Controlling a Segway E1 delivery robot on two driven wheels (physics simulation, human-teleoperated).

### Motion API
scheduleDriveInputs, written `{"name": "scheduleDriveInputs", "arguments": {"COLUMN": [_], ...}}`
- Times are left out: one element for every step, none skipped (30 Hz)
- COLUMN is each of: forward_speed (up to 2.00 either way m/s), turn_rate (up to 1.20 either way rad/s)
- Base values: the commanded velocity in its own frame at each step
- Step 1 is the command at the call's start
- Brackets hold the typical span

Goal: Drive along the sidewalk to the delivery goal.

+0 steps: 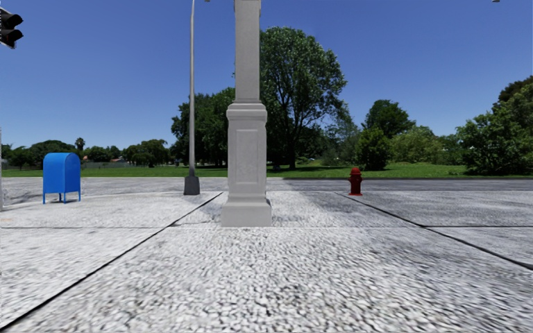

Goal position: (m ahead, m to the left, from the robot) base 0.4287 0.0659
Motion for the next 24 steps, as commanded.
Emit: {"name": "scheduleDriveInputs", "arguments": {"forward_speed": [1.05,1.05,1.04,1.04,1.04,1.04,0.81,0.0,0.0,0.0,0.0,0.0,0.0,0.0,0.0,0.0,0.0,0.0,0.0,0.0,0.0,0.0,0.0,0.0], "turn_rate": [0.17,0.17,0.04,0.0,0.0,0.0,0.0,0.0,0.0,0.0,0.0,0.0,0.0,0.0,0.0,0.0,0.0,0.0,0.0,0.0,0.0,0.0,0.0,0.0]}}
